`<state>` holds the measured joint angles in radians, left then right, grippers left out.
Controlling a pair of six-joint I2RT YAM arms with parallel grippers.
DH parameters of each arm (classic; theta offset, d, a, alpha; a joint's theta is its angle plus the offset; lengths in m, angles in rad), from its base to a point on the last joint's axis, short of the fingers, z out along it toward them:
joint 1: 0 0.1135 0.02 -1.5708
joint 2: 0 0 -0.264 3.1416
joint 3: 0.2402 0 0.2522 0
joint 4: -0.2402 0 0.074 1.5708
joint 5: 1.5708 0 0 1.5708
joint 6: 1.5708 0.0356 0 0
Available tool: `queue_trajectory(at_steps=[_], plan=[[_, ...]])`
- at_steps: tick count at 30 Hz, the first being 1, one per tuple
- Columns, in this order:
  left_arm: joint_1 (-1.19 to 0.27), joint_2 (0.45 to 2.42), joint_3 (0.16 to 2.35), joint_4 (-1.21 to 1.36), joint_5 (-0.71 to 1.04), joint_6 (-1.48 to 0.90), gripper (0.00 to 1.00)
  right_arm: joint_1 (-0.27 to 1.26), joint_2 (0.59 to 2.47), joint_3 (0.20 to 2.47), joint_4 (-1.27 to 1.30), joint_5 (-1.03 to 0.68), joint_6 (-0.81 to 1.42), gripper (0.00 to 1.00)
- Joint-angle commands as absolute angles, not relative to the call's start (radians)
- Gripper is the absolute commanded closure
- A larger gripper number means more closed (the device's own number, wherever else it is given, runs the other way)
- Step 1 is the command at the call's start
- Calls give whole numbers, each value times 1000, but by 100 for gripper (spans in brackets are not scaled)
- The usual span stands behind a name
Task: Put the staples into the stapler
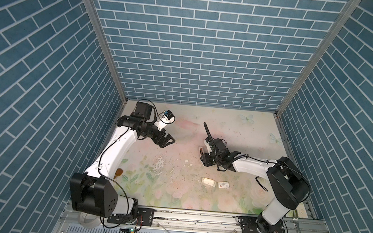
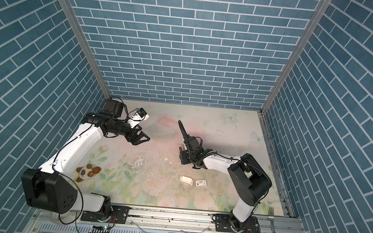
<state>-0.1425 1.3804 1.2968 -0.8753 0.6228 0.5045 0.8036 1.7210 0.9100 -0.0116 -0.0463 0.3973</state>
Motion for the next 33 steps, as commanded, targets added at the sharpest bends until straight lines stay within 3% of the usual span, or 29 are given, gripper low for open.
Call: queue_trajectory(at_steps=[1, 12, 23, 33], plan=[[-138, 1354, 1272, -913, 651, 527, 7, 808, 1762, 942, -22, -52, 364, 47], [-138, 1351, 1226, -885, 701, 524, 7, 827, 1818, 963, -43, -18, 330, 52], [-138, 1335, 1234, -872, 694, 512, 8, 871, 1825, 960, -42, -20, 241, 70], [-111, 1271, 1215, -902, 674, 533, 10, 973, 1873, 1022, -43, -32, 159, 72]])
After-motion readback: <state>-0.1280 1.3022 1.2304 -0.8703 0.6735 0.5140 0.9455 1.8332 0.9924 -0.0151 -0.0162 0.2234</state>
